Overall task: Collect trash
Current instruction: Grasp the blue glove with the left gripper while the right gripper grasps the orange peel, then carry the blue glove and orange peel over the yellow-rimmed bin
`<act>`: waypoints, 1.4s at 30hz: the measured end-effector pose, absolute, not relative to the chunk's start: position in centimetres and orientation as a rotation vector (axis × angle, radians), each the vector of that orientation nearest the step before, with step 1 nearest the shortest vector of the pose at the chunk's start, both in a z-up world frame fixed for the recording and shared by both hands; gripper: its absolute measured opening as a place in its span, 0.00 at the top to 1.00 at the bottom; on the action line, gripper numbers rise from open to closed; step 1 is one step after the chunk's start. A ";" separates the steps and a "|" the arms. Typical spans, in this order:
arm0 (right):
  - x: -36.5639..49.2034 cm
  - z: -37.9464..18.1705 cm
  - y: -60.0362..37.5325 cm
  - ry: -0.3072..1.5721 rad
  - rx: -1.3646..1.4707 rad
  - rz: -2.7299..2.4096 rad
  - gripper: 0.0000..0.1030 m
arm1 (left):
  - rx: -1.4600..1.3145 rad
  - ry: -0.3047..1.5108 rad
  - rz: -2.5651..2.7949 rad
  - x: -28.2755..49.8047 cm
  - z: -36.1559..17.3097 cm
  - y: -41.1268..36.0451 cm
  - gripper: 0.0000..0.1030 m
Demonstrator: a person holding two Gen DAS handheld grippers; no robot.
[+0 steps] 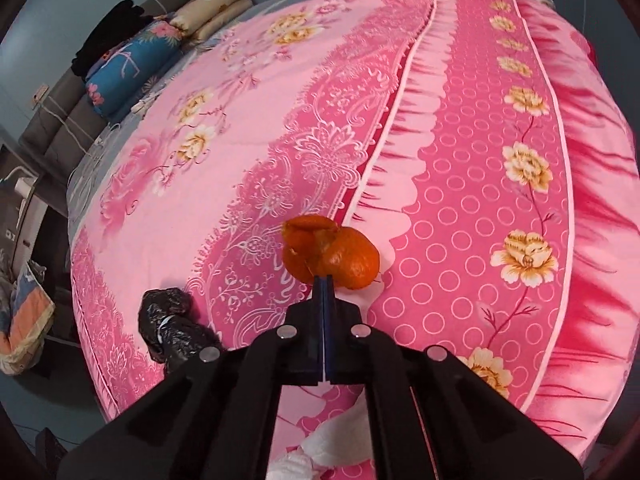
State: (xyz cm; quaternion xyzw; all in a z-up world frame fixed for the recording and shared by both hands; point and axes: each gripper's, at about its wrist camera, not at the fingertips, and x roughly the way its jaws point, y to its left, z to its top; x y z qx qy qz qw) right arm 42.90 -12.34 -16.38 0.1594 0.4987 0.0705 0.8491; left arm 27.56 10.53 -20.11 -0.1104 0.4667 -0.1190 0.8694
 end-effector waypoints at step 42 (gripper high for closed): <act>40.8 -12.1 -10.5 1.021 0.270 0.252 0.82 | -0.328 0.884 -0.274 25.9 -15.8 12.3 0.77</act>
